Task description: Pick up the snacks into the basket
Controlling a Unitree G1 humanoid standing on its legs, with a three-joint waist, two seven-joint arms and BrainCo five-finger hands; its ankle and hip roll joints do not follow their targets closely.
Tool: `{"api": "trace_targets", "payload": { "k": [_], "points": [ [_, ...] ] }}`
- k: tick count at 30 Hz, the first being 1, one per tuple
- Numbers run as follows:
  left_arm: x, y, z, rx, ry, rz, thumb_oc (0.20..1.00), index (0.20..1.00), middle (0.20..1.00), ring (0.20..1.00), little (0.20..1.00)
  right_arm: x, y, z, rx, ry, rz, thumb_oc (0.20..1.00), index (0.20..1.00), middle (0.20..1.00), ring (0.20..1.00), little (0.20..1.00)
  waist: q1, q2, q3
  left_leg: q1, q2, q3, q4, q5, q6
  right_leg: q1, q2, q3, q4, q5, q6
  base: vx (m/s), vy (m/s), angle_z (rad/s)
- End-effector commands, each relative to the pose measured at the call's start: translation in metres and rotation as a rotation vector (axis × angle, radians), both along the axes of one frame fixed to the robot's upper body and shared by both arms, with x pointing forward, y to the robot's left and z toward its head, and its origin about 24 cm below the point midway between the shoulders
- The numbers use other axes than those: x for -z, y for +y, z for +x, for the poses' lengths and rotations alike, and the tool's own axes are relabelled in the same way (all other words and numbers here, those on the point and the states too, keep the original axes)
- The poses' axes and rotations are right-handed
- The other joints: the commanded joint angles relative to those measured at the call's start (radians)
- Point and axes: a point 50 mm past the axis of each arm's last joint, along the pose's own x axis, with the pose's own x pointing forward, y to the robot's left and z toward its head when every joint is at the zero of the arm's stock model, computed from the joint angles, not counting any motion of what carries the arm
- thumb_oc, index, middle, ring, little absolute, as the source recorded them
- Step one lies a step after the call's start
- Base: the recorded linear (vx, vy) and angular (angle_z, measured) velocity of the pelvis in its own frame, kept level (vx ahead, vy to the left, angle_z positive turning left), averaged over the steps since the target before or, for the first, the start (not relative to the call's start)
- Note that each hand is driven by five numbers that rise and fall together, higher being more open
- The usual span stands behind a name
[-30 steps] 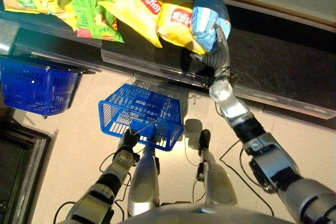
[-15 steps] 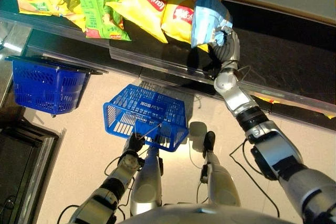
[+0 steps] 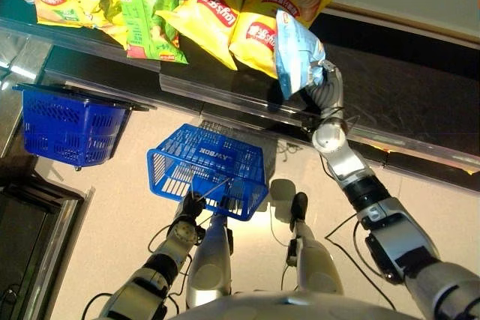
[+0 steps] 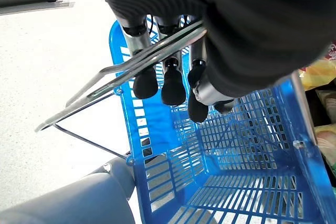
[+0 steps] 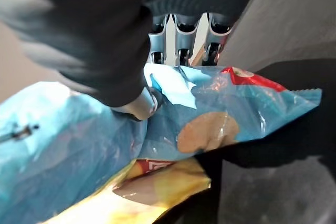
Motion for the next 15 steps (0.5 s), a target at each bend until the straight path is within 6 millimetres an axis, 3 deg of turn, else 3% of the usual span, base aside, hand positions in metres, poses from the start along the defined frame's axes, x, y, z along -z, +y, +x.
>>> {"api": "trace_targets", "payload": {
  "k": [1,12,14,15],
  "points": [
    [0.009,0.036,-0.015,-0.072,0.101,0.112,0.2,0.2,0.2,0.2,0.2,0.038,-0.009,-0.012,0.018,0.151,0.075,0.2,0.2,0.2,0.2,0.2,0.008,-0.036,0.015,0.002,-0.091,-0.014,-0.029,-0.042,0.075,-0.075,-0.002,0.044,0.01,0.048,0.034,0.0,0.0,0.0],
    [0.008,0.038,-0.013,-0.099,0.107,0.102,0.2,0.2,0.2,0.2,0.2,0.038,-0.022,-0.023,0.01,0.114,0.245,0.2,0.2,0.2,0.2,0.2,-0.012,-0.042,0.002,0.007,-0.093,-0.006,-0.029,-0.044,0.076,-0.078,-0.001,0.049,0.01,0.048,0.033,0.0,-0.001,0.0],
    [0.008,0.041,-0.012,-0.105,0.109,0.1,0.2,0.2,0.2,0.2,0.2,0.031,-0.024,-0.024,-0.016,0.084,0.296,0.2,0.2,0.2,0.2,0.2,-0.015,-0.044,-0.002,0.007,-0.092,-0.005,-0.029,-0.044,0.076,-0.079,-0.001,0.049,0.01,0.048,0.034,0.0,0.0,0.0],
    [0.006,0.043,-0.011,-0.111,0.106,0.094,0.2,0.2,0.2,0.2,0.2,0.016,-0.029,-0.025,-0.048,0.017,0.356,0.2,0.2,0.2,0.2,0.2,-0.018,-0.047,-0.006,0.007,-0.09,-0.003,-0.029,-0.045,0.075,-0.08,0.0,0.051,0.01,0.047,0.034,0.0,0.0,0.0]
  ]
}}
